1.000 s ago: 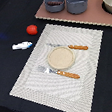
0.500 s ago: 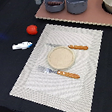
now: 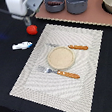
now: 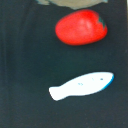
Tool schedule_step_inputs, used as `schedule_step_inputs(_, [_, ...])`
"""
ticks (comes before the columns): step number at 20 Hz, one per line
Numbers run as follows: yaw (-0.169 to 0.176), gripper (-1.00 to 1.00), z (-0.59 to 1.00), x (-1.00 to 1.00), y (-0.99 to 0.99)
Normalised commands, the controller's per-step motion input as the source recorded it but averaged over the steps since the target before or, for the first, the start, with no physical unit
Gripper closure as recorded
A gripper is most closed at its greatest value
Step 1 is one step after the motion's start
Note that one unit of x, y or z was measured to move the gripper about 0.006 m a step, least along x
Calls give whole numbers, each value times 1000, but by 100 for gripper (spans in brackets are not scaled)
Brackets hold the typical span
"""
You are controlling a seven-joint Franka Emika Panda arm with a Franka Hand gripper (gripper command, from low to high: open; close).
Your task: Place the fish, sausage, and tomato into the frying pan.
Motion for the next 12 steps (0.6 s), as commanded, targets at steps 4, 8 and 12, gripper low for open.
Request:
schedule_step_inputs(4, [22,-100,-434,-381,-176])
schedule_step_inputs(8, [69,-100,-403,-346,-1])
schedule_step_inputs(12, [113,-100,-381,-311,-4])
